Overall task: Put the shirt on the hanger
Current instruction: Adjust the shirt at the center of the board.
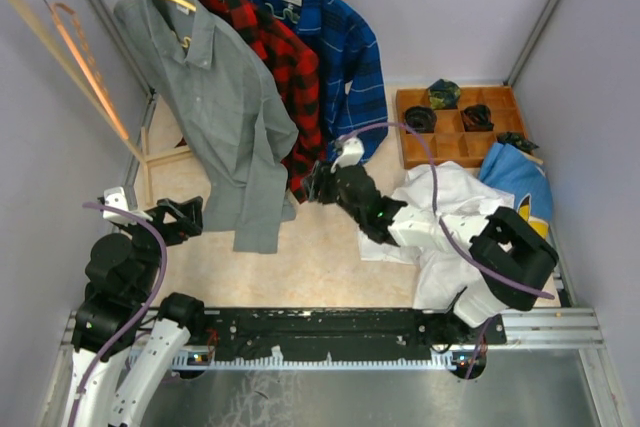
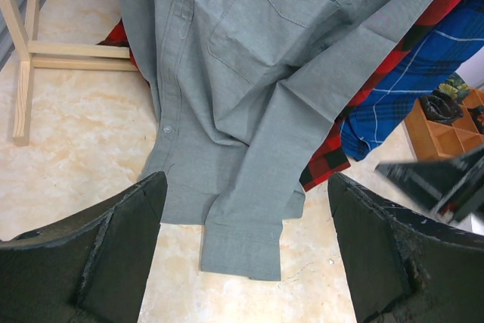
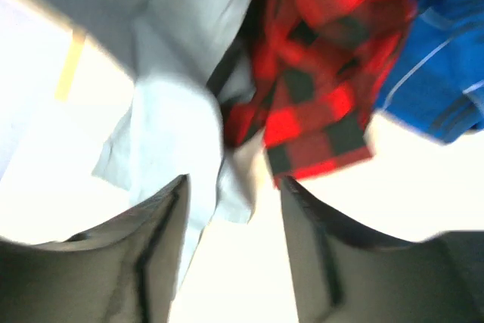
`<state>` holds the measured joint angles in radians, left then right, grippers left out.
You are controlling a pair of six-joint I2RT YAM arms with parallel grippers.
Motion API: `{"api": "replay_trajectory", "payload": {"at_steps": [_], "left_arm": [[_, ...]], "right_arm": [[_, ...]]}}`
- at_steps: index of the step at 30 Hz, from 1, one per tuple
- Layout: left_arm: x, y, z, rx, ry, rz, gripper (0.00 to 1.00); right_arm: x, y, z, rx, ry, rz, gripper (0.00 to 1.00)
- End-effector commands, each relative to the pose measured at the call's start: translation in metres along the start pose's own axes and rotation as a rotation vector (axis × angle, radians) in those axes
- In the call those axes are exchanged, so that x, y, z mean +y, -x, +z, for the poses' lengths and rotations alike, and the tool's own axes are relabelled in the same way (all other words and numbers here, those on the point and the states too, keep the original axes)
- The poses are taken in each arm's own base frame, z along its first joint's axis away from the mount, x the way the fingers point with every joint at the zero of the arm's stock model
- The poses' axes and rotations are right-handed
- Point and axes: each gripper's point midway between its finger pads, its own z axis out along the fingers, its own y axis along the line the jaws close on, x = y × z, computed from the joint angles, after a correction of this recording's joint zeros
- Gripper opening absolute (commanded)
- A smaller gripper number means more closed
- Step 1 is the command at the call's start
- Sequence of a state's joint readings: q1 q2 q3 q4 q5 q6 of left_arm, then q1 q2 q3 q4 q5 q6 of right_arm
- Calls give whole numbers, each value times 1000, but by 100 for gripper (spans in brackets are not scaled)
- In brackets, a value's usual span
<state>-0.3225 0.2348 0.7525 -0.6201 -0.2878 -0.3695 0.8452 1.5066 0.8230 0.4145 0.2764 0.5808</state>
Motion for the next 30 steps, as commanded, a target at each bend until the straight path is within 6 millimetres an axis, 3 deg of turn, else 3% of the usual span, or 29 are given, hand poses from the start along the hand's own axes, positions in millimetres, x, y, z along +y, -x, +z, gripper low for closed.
{"api": "replay_trajectory", "payload": {"at_steps": [1,6,9,18,30], "left_arm": [[0,3,2,-15,3,-1,92],[0,3,2,-17,3,-2,92],[0,4,1,-20,3,-4,92],[0,4,1,-22,0,-4,92],[0,8,-3,-45,-4,-13,92]], "right_arm": [[52,-53,-24,121,187,-239,43],[112,-114,-24,300,401,-444,30],[121,-139,-13,365,393,-511,22],[116,-195,14,560,315,-585,13],[104,-229,65,589,91,-492,3]]}}
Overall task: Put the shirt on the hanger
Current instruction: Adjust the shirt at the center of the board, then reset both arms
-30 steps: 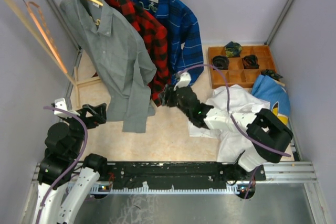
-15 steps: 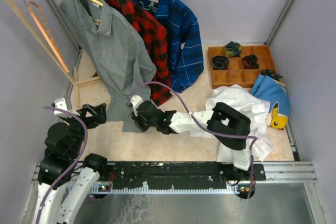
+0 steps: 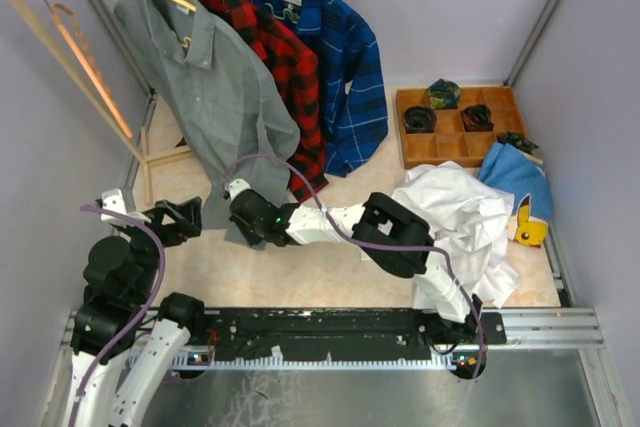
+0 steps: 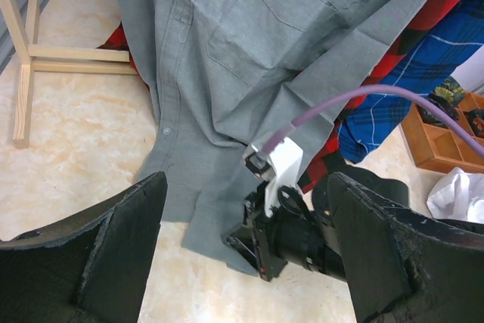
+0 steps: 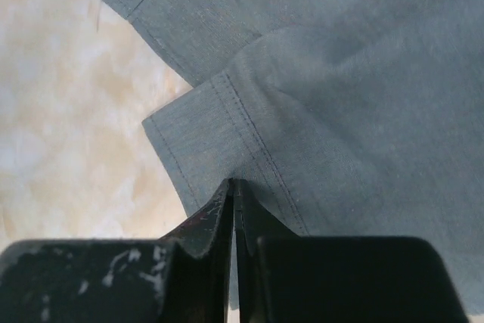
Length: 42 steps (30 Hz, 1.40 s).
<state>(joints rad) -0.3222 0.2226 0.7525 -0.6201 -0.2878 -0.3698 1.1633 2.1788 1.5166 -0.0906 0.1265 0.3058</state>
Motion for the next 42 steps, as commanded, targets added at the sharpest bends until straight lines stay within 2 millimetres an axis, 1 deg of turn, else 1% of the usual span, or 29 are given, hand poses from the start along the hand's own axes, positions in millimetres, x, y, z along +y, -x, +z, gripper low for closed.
{"api": "replay_trajectory", "payload": {"at_steps": [1,3,4,6,7,8,10,12,13,14,15,17,18,22,23,26,28,31,32,34,35,36,38,39,40,41,42], "left_arm": [[0,6,-1,-34,-2,-9,92],[1,7,-2,-36,-1,-8,92],[0,7,-2,-38,-3,-8,92],[1,7,-3,-41,-1,-11,92],[1,8,-4,-45,0,-13,92],[2,9,-5,-51,1,-16,92],[3,11,-7,-61,3,-20,92],[3,13,-9,-72,1,-25,92],[4,13,-10,-77,1,-27,92],[4,13,-10,-79,1,-27,92],[4,13,-10,-80,3,-27,92],[4,14,-10,-79,4,-29,92],[4,13,-10,-78,6,-28,92],[5,14,-10,-80,9,-30,92],[5,13,-10,-78,9,-30,92],[6,13,-10,-80,13,-32,92],[5,13,-10,-79,13,-34,92],[6,14,-10,-80,17,-34,92],[6,13,-10,-80,18,-34,92],[6,13,-10,-80,17,-35,92],[6,13,-10,-80,13,-35,92],[5,13,-10,-81,9,-32,93],[3,13,-9,-79,-3,-26,93],[0,13,-9,-75,-16,-20,94],[-2,13,-8,-72,-26,-14,95],[-4,13,-7,-68,-38,-10,96],[-7,12,-7,-60,-49,-4,98]], "right_arm": [[-7,-6,28,28,-100,62,4],[-6,-2,45,28,-119,71,5],[-6,6,52,15,-130,76,7],[-10,14,72,-3,-158,86,12],[-10,31,75,-36,-156,102,14],[-13,39,85,-52,-156,118,15],[-21,73,93,-121,-131,174,16],[-30,107,95,-192,-86,212,16],[-30,123,93,-229,-54,206,18],[-28,137,89,-264,-24,186,20],[-25,146,83,-289,-10,157,22],[-12,162,69,-343,50,88,28],[-5,170,57,-371,81,63,31],[20,186,12,-490,192,-3,41],[29,195,-4,-525,235,-18,43],[43,207,-32,-584,293,-53,49],[51,211,-46,-603,305,-77,52],[52,212,-61,-601,271,-90,57],[50,210,-65,-591,243,-81,61],[38,200,-72,-556,179,-50,67],[30,192,-75,-541,144,-26,73],[19,175,-77,-514,105,-1,81],[0,156,-92,-512,44,37,96],[-8,146,-102,-516,22,39,99],[-16,132,-109,-507,-1,42,99],[-24,127,-127,-514,-25,52,99],[-37,116,-138,-503,-73,62,99]]}}
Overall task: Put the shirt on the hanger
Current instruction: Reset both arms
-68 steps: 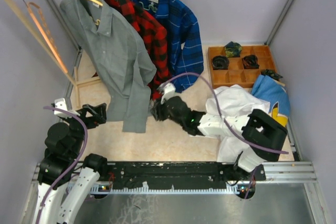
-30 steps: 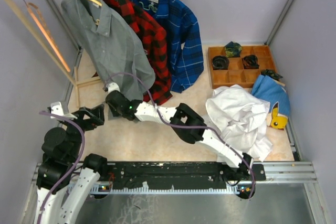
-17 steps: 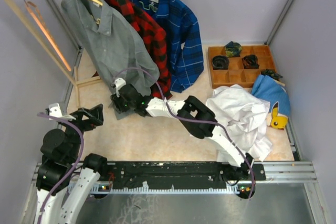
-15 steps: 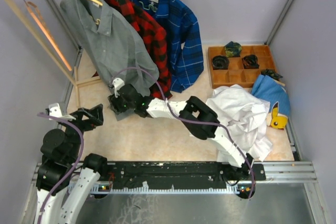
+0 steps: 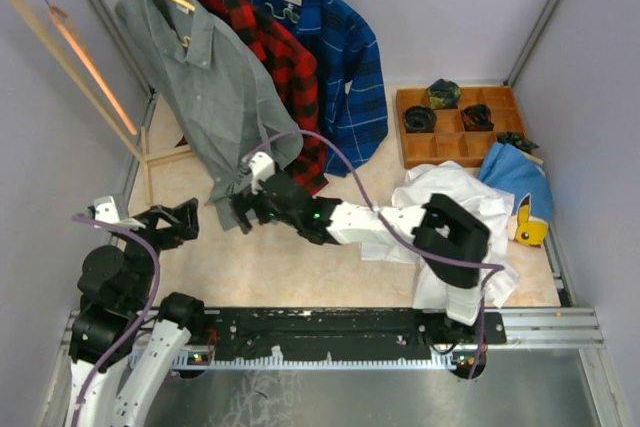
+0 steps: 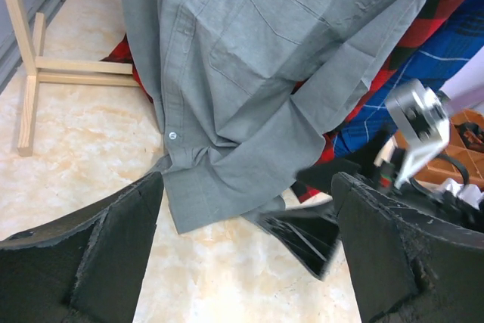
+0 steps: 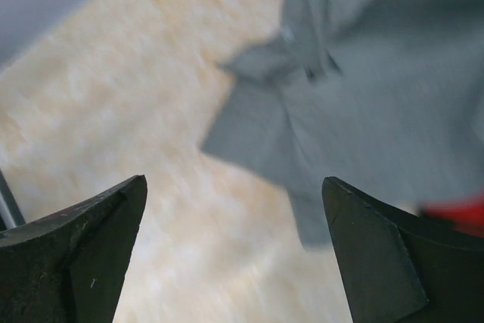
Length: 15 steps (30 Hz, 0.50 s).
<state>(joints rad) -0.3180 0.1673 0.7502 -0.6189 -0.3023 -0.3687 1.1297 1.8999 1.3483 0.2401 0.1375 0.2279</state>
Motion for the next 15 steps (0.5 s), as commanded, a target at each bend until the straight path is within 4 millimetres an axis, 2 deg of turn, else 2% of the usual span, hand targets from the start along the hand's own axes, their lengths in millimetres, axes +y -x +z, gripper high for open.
{"api": "replay_trajectory", "payload": {"at_steps": [1,2,6,9,12,15], "left_arm": [[-12,3,3,1,-57,14,99],[-14,3,4,7,-68,21,99],[-24,2,6,39,-109,41,99],[-30,0,8,76,-131,51,99],[-34,-2,11,104,-139,63,99],[-31,-1,15,110,-116,75,99]], "right_arm": [[-43,13,-68,-59,-199,30,99],[-53,11,-86,-55,-243,46,99],[-92,-19,-146,32,-338,102,99],[-122,-31,-192,89,-451,134,99],[-136,-14,-241,36,-523,108,99],[-138,25,-292,-107,-524,109,99]]}}
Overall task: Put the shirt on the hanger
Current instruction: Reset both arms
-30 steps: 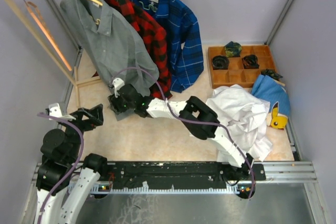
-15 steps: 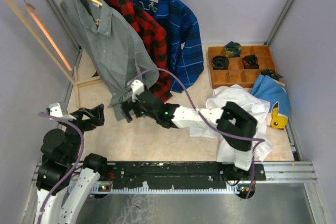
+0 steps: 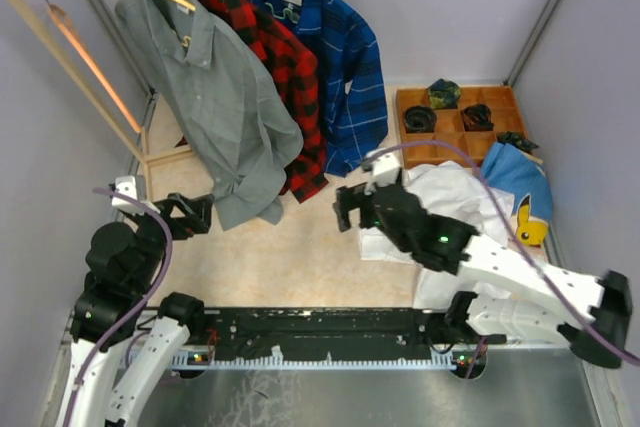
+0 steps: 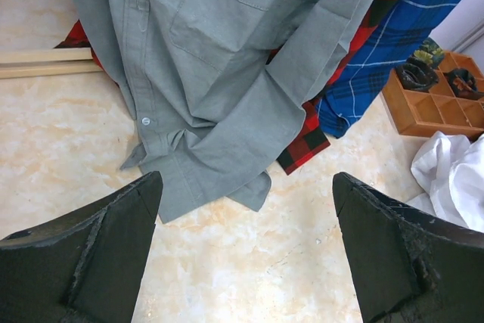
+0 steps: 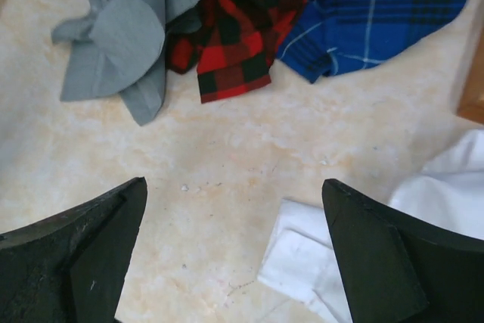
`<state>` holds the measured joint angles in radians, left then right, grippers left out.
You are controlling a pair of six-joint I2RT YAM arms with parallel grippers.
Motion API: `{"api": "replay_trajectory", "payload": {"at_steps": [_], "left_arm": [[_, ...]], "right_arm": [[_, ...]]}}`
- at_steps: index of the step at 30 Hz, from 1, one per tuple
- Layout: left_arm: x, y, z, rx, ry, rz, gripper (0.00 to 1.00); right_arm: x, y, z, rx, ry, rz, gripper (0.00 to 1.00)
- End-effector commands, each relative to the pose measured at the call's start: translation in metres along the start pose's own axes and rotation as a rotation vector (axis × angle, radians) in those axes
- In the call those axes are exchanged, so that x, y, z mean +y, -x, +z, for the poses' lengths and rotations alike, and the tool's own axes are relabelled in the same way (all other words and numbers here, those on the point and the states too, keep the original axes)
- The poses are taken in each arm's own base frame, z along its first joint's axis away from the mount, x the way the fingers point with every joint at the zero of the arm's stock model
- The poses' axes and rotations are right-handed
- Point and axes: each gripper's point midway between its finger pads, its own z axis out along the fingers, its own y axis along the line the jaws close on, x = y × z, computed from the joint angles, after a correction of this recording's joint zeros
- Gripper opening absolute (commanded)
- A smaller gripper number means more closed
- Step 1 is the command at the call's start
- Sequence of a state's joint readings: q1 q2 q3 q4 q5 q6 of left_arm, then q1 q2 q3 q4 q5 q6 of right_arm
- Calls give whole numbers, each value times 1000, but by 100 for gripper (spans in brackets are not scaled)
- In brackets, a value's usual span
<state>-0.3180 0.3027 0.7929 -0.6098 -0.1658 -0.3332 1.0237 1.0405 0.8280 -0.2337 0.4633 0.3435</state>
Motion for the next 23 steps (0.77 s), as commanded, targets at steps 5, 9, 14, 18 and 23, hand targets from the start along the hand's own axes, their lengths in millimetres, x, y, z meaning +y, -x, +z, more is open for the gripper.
{"api": "replay_trajectory", "payload": {"at_steps": [5,9,14,18,23], "left_arm": [[-1,12,5,-12,10,33,99],[1,13,6,-23,21,29,99],[7,1,11,-2,43,27,99],[12,-6,13,8,64,26,99],[12,-9,15,19,63,27,99]], "right_arm": [[-82,83,-136,-335,-98,114,99],[-117,83,-179,-416,-150,172,99],[-142,58,-198,-413,-192,214,99],[-147,42,-196,-383,-206,223,99],[-150,41,-196,-386,-227,222,99]]}}
